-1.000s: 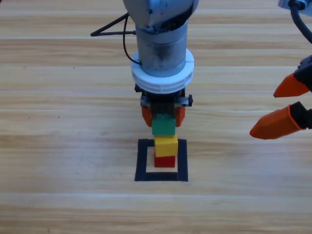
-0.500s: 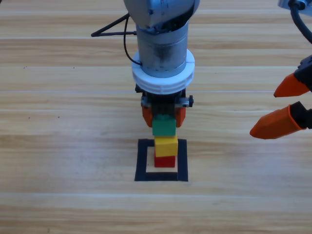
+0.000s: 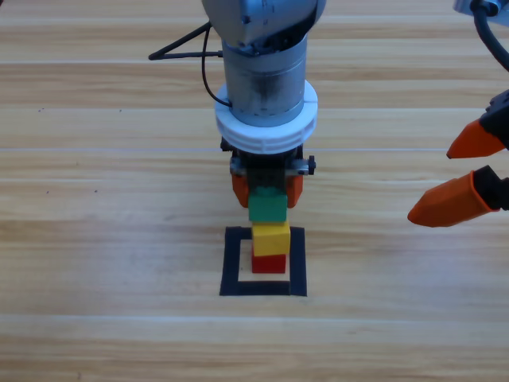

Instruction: Stack the blocks in the rectangular block: red at the bottom, yellow in the middle, green on top

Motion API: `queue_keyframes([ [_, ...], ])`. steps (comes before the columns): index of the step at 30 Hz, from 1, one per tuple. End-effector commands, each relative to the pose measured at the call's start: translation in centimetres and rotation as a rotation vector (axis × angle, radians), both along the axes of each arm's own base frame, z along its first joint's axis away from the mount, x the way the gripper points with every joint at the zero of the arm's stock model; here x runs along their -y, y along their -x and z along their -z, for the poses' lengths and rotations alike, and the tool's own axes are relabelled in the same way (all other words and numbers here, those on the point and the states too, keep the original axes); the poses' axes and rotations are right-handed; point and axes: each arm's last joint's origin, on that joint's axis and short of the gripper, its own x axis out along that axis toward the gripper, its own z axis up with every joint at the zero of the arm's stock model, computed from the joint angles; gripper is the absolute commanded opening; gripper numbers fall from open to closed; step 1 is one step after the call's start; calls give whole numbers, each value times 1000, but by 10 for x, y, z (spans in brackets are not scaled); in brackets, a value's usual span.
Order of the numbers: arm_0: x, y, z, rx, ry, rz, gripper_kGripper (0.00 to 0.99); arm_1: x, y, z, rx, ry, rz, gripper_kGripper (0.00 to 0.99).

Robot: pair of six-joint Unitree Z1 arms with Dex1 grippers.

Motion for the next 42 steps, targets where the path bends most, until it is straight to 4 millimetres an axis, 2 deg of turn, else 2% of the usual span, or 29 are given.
queue_keyframes([
  [1,13,4,30,-53,-55,19,78,-10,-4,17,-35,69,-16,979],
  [16,16,10,33,-59,-63,25,78,-10,-4,18,-34,73,-15,979],
  [39,18,7,38,-59,-75,27,81,-10,-4,18,-34,73,-15,979],
  [40,18,7,37,-56,-72,27,106,-10,-4,18,-34,73,-15,979],
  [41,18,7,35,-50,-67,30,170,-10,-4,18,-34,73,-15,979],
  [42,19,6,34,-47,-60,32,331,-10,-4,18,-34,73,-15,979],
])
